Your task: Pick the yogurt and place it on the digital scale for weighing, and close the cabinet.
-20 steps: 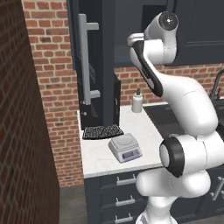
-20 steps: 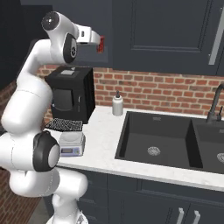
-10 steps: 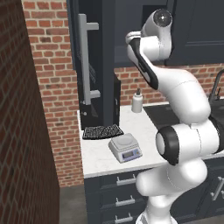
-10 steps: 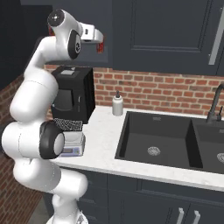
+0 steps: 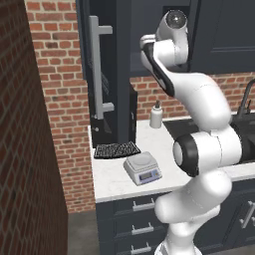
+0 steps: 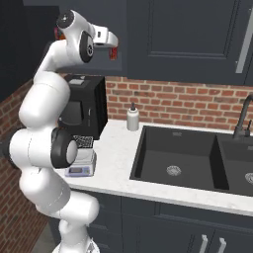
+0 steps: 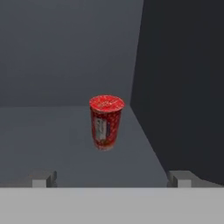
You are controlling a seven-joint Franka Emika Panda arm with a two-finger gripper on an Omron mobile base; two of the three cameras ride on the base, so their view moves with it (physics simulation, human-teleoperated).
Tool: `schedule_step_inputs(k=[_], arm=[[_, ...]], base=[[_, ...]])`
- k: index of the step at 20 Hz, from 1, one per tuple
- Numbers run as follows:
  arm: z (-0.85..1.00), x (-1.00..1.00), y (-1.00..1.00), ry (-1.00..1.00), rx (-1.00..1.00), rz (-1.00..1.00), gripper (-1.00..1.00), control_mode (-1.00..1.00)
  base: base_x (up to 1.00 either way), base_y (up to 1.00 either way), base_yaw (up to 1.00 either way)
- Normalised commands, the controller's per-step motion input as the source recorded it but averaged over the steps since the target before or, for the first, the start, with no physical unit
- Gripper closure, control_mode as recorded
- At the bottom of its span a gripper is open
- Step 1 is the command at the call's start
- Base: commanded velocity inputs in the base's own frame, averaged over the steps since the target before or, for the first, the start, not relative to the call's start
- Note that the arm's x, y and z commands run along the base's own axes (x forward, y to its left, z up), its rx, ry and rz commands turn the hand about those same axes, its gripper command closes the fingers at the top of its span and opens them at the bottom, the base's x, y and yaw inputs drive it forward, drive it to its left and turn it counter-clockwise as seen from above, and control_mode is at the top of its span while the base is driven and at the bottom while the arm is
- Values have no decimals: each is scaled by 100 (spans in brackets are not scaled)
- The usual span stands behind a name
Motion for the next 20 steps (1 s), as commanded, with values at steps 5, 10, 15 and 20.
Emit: schedule_step_inputs(k=[5, 10, 15, 20], arm=[[-3, 34, 0, 0, 0, 1, -100, -100], [-3, 41, 0, 0, 0, 1, -100, -100], [-2, 40, 0, 0, 0, 0, -100, -100], [-4, 37, 0, 0, 0, 0, -100, -100]], base=[[0, 0, 0], [0, 0, 0], [0, 0, 0], [0, 0, 0]])
